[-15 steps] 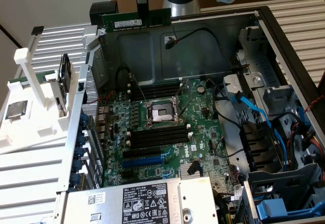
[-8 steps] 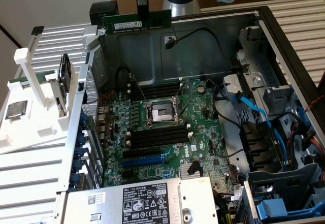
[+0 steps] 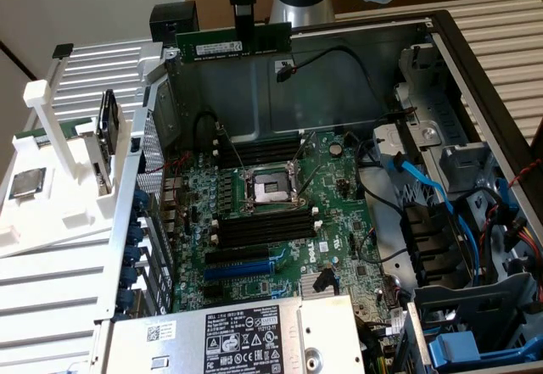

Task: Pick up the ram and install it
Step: 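Pick up the ram and move it above insertion slot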

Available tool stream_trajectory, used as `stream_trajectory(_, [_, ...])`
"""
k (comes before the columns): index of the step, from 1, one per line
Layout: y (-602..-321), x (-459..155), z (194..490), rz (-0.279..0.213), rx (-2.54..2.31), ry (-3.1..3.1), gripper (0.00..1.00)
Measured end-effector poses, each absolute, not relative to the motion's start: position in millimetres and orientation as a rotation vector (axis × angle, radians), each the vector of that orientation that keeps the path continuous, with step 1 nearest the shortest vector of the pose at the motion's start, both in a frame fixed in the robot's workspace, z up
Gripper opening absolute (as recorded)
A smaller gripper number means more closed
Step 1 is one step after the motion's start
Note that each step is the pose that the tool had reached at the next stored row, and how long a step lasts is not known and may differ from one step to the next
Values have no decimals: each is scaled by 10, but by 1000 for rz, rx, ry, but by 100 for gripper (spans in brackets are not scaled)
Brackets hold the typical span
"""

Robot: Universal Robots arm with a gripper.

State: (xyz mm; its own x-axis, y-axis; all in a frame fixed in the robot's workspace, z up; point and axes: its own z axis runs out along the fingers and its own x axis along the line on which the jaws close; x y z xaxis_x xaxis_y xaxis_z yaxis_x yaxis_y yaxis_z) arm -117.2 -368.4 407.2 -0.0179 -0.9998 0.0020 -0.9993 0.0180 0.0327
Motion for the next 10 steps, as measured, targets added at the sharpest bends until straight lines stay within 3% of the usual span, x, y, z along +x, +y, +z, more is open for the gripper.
stream_trajectory(10, [-3720,-1168,4019,-49,2192,-2230,13])
